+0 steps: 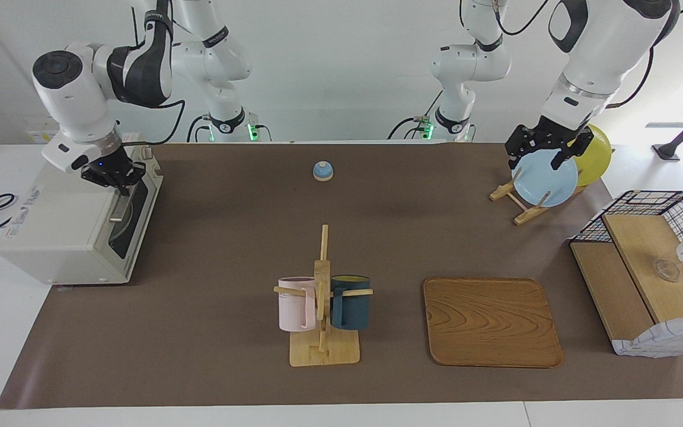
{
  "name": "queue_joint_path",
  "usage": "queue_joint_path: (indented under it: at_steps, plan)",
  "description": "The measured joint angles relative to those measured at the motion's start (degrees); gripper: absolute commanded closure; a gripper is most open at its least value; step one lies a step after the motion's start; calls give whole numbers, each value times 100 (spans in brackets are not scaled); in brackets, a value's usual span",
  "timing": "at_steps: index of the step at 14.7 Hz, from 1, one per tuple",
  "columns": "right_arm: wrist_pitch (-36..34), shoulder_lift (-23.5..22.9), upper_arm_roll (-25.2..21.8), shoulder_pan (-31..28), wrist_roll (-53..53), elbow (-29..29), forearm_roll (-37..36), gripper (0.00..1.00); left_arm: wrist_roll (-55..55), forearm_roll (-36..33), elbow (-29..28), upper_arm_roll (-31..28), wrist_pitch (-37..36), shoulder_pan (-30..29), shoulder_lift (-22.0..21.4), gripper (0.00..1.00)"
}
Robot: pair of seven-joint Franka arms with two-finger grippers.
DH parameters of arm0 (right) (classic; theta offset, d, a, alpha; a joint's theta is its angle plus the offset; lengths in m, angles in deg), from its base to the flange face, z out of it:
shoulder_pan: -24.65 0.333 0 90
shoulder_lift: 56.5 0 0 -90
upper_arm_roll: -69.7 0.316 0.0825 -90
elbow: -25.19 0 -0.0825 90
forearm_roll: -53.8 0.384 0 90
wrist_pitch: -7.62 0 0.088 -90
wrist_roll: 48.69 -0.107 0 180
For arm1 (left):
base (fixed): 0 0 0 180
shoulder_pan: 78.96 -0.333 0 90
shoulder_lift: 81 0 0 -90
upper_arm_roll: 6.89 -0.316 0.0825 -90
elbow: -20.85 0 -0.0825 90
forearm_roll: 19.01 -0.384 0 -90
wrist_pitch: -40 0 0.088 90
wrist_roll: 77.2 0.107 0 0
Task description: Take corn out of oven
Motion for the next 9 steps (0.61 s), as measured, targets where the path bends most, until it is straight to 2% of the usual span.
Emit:
queue_joint_path:
  at_steps: [9]
  plan:
    - [195, 52, 26, 62, -114, 195, -5, 100, 0, 0, 0, 0, 0, 0, 0, 0]
